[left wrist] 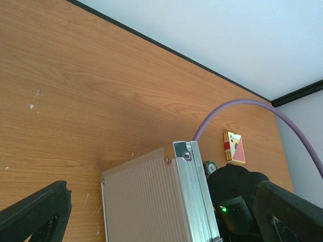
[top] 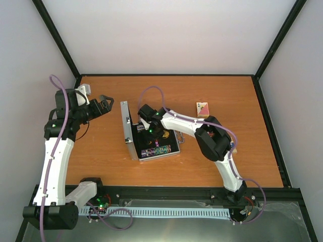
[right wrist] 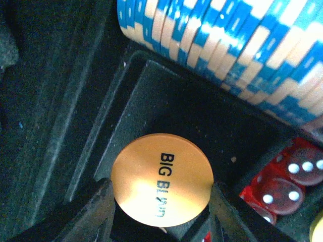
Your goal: Pack up texas hold em set
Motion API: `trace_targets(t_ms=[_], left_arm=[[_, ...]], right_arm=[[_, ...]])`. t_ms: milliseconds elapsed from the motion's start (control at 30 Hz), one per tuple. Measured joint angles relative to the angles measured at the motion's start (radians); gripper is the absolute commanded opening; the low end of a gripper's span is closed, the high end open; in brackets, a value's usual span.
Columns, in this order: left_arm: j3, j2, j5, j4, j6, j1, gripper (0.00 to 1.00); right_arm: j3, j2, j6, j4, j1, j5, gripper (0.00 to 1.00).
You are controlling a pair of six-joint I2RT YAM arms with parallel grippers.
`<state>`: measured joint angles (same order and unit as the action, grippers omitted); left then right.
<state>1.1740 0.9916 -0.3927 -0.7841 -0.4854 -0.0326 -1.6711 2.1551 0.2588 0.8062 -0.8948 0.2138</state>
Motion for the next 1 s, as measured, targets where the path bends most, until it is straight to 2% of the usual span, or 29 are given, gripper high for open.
trace_targets(t_ms=[233,633,1000], left_arm=[[-0.001,0.0,0.0,-0.001,0.005,0.0,1.0],[-0.001,0.007,0.0,0.0,0.006,0.0,1.0],[-0.007,0.021,0.004,0.001,0.007,0.0,1.0]], right_arm=[[-0.024,0.03,0.008,-0.011,-0.005,-0.024,0.52],[-0.044,0.038,0.016,-0.013,-0.01,-0.068,0.6],[-0.045,0.037,0.0,-0.015,-0.011,-0.068,0.63]])
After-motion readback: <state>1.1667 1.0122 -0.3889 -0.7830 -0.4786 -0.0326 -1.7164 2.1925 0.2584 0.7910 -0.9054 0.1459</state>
